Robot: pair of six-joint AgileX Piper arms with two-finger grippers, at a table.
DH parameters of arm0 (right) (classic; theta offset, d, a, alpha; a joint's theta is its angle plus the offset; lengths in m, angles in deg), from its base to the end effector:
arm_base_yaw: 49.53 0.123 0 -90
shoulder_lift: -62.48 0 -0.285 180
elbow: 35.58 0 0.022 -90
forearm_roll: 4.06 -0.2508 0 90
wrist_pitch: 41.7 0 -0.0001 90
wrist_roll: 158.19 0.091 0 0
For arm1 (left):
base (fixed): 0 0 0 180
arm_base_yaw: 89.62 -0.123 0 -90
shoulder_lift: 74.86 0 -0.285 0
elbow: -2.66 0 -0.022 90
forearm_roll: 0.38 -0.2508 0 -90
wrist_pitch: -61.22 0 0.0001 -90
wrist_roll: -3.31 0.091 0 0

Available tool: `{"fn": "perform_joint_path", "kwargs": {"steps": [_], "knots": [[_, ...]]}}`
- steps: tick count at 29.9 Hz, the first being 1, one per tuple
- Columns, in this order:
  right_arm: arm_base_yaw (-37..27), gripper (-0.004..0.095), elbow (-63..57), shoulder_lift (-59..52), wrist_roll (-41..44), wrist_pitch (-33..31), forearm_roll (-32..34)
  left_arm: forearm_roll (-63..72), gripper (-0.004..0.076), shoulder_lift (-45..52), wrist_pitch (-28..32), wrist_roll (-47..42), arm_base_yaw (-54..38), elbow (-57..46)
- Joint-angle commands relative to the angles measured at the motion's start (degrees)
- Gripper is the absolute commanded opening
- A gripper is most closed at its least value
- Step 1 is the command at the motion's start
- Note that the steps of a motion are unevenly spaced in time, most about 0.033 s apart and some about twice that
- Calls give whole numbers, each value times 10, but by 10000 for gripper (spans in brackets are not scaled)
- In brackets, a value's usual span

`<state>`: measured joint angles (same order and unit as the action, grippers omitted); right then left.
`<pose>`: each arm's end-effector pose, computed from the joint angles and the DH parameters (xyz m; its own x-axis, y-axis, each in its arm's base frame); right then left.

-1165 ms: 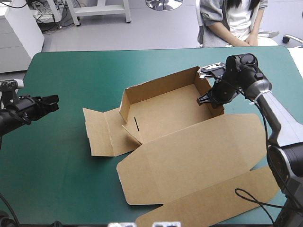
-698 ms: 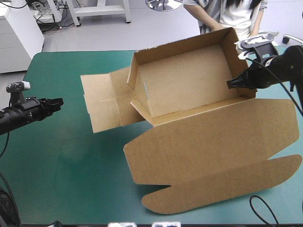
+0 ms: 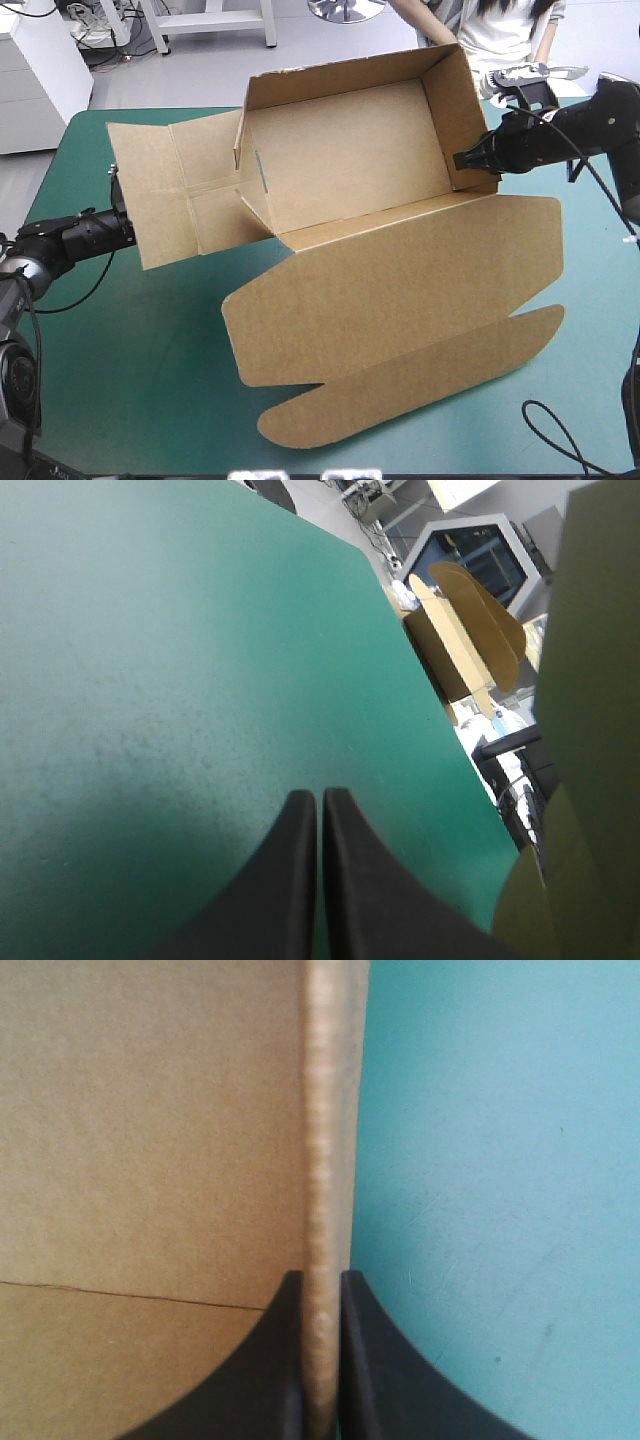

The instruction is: Fold the box

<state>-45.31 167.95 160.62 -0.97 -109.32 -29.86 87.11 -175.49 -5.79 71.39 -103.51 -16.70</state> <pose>0.3262 0.0608 0.4290 -0.6771 -0.2463 -0.6935 -0.4811 0.8612 0.1639 0.3207 -0.0069 0.2759 -0.7165 -0.2854 -0.6365 0.4540 0.5020 -0.7362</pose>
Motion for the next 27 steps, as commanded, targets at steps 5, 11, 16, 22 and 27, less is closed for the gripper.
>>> {"fn": "perform_joint_path", "kwargs": {"steps": [5,11,16,22,27], "knots": [[-3,-13,17,16,0,62,-40,53,6,53,-73,-42,24,51],[22,-13,17,26,5,73,-13,53,-10,82,-59,-82,31,85],[75,-13,17,27,41,103,62,-31,-10,93,23,-148,58,121],[116,-13,17,40,72,108,106,-182,-10,111,88,-253,99,172],[140,-13,17,45,89,132,121,-336,-10,128,130,-368,134,205]]}}
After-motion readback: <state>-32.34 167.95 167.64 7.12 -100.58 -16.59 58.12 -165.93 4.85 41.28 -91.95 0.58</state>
